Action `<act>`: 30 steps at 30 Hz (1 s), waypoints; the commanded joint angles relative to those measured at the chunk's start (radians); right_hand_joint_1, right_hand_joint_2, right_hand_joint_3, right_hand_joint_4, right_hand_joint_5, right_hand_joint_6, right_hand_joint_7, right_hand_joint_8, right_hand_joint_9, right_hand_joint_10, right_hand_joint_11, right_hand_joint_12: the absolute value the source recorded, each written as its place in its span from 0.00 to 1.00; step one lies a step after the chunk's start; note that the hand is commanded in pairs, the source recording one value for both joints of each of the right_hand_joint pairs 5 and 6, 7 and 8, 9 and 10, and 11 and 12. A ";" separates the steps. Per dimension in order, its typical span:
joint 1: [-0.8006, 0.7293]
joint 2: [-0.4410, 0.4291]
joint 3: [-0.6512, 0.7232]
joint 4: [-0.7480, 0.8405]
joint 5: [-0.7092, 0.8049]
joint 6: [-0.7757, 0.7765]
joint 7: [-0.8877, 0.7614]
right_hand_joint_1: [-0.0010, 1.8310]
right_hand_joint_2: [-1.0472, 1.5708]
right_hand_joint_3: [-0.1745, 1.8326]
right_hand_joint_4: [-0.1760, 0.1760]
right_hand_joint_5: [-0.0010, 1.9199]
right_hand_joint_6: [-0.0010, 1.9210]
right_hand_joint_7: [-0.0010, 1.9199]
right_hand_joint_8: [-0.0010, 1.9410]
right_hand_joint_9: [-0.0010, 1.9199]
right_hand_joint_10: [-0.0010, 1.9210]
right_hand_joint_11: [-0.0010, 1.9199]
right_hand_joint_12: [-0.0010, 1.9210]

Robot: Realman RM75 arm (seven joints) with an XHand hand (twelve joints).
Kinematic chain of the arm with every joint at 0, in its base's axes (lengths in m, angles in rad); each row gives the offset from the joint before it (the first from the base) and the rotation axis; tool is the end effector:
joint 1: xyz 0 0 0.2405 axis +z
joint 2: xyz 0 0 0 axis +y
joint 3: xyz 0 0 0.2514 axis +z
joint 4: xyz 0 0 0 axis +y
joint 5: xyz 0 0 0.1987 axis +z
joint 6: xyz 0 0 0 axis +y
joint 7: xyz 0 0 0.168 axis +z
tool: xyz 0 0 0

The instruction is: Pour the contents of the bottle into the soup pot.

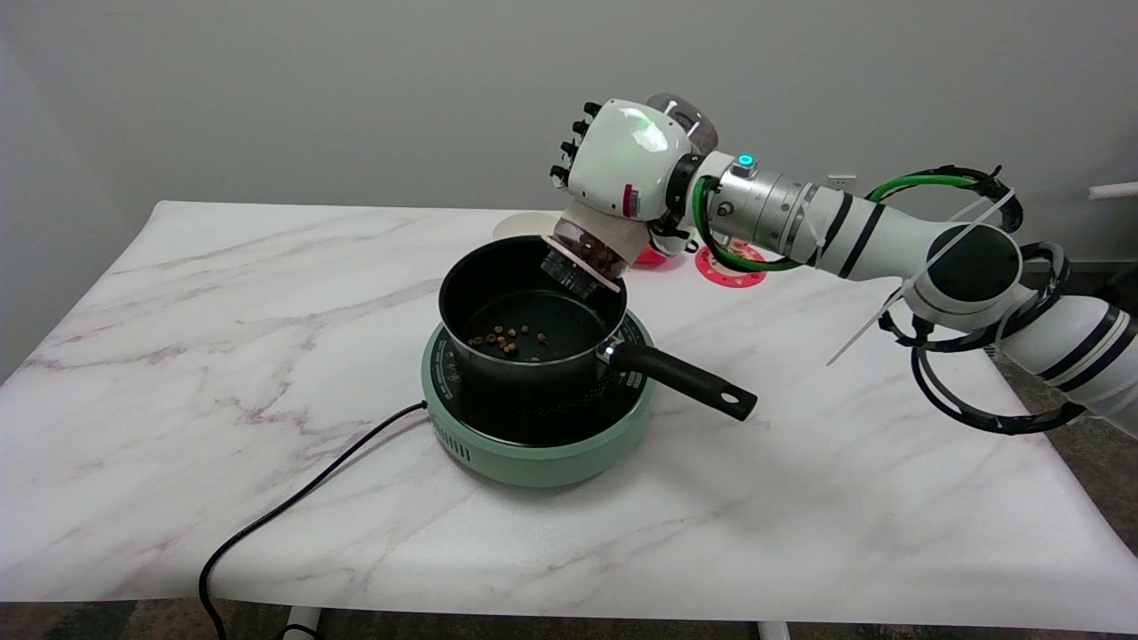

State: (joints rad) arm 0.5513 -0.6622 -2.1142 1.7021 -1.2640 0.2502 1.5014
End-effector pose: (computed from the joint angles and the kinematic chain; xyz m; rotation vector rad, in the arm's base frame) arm -0.0979 -0.3946 0.2573 2.0513 0.8808 -0.4486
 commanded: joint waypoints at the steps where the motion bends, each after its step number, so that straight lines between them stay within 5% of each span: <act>1: 0.000 0.006 -0.048 -0.015 -0.112 -0.002 0.074 0.81 0.86 0.48 0.50 1.00 1.00 1.00 0.99 0.72 0.72 0.66 0.66; 24: 0.051 0.004 -0.041 -0.012 -0.134 0.000 0.137 0.81 0.86 0.47 0.50 1.00 1.00 1.00 0.99 0.72 0.72 0.66 0.66; 30: 0.058 0.009 -0.020 -0.018 0.082 -0.047 0.070 0.80 0.87 0.46 0.50 1.00 1.00 1.00 0.99 0.73 0.72 0.66 0.66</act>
State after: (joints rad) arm 0.5796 -0.6576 -2.1533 1.6867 -1.3790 0.2533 1.6160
